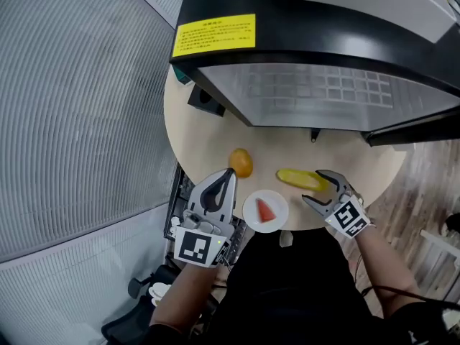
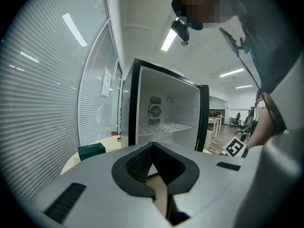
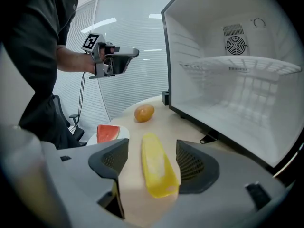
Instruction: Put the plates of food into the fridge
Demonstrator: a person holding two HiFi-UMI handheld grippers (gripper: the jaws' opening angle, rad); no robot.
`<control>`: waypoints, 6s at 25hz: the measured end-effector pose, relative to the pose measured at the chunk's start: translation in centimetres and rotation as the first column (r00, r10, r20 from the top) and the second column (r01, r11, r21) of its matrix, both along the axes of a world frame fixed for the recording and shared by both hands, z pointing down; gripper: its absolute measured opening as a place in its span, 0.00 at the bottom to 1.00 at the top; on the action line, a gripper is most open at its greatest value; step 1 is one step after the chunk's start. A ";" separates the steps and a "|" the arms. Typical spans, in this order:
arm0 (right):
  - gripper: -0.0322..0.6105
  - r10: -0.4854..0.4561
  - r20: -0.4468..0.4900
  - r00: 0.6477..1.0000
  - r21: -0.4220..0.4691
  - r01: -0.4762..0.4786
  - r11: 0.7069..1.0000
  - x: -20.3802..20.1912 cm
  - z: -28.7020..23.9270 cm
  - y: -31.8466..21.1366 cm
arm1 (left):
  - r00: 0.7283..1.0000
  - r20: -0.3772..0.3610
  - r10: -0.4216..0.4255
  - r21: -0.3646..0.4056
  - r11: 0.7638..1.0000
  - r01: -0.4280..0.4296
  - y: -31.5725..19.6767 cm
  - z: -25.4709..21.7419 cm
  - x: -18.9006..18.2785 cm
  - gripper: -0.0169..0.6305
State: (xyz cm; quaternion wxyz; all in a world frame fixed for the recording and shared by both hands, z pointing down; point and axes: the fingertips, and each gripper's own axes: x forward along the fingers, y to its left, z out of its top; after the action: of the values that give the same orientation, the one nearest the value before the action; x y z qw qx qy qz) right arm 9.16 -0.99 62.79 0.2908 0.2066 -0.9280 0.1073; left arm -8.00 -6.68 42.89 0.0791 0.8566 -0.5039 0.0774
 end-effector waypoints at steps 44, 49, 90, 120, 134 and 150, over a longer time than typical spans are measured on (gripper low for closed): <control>0.45 0.105 -0.072 0.992 -0.055 -0.109 0.993 -1.1 3.8 -1.7 | 0.996 -0.017 -0.090 -0.019 0.996 0.089 2.6 -0.6 -5.1 0.03; 0.45 0.136 -0.048 0.989 -0.033 -0.138 0.990 -0.4 1.7 -1.6 | 0.997 -0.017 -0.079 0.015 0.997 0.079 2.4 -2.4 -4.9 0.03; 0.45 0.300 0.192 0.934 0.177 -0.334 0.926 -2.6 -19.3 -10.5 | 0.991 -0.109 -0.083 0.209 0.972 0.105 -1.5 -14.4 -7.1 0.03; 0.45 0.400 0.202 0.894 0.240 -0.441 0.865 -4.4 -20.7 -22.2 | 0.989 -0.107 -0.098 0.183 0.976 0.116 -8.1 -13.8 -9.9 0.03; 0.45 0.398 0.174 0.901 0.272 -0.432 0.860 -4.8 -19.6 -26.5 | 0.987 -0.119 -0.108 0.153 0.980 0.125 -10.3 -11.4 -9.5 0.03; 0.45 0.381 0.044 0.923 0.357 -0.371 0.857 -6.5 -18.6 -27.2 | 0.983 -0.114 -0.142 0.108 0.982 0.155 -10.0 -9.1 -10.4 0.03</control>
State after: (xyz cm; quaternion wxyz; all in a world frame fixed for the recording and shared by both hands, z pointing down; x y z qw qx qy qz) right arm 2.65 -28.19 44.17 0.2347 0.4347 -0.8694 -0.0123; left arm -18.37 -16.71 33.80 0.0610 0.8226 -0.5654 -0.0038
